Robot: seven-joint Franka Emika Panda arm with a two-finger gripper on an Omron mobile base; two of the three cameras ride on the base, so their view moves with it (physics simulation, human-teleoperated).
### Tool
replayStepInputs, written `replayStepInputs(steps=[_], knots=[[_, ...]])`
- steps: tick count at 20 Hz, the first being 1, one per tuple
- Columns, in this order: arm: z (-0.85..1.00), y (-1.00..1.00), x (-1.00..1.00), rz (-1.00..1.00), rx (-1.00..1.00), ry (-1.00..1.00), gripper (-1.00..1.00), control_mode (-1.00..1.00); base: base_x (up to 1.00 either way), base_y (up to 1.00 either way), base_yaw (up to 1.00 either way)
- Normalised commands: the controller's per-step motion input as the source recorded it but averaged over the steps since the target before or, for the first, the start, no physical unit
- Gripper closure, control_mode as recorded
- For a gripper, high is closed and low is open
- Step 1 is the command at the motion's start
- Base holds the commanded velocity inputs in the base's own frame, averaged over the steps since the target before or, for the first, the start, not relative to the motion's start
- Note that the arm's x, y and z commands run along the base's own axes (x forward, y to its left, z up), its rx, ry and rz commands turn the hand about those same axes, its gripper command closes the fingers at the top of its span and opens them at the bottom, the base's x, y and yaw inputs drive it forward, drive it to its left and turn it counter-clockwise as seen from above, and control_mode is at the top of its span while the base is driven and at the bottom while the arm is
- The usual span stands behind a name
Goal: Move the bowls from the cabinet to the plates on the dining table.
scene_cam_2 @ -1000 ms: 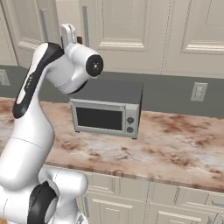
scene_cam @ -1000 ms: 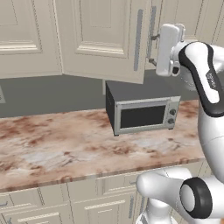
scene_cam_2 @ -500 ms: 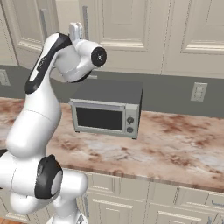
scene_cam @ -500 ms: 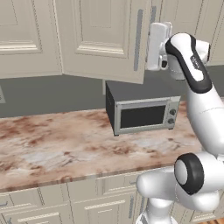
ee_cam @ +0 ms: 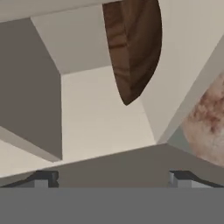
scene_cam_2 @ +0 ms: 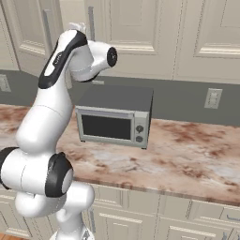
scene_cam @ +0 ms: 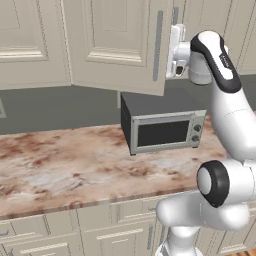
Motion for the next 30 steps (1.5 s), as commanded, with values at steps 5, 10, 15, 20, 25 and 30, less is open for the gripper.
replayStepInputs(steps=[5,10,15,20,25,30], knots=[[0.01,0.48,-0.12,0.38,0.02,0.0,-1.0,-1.0,0.0,0.0,0.0],[0.07,0.64,-0.34,0.39,0.0,0.0,-1.0,-1.0,0.0,0.0,0.0],[0.14,0.66,-0.51,0.27,0.0,-0.02,-1.0,-1.0,0.0,0.0,0.0],[0.06,0.76,-0.55,0.18,0.0,-0.07,-1.0,-1.0,0.0,0.0,0.0],[0.0,0.85,-0.47,0.18,-0.03,-0.07,-1.0,-1.0,0.0,0.0,0.0],[0.09,0.79,-0.5,0.12,-0.04,-0.12,-1.0,-1.0,0.0,0.0,0.0]])
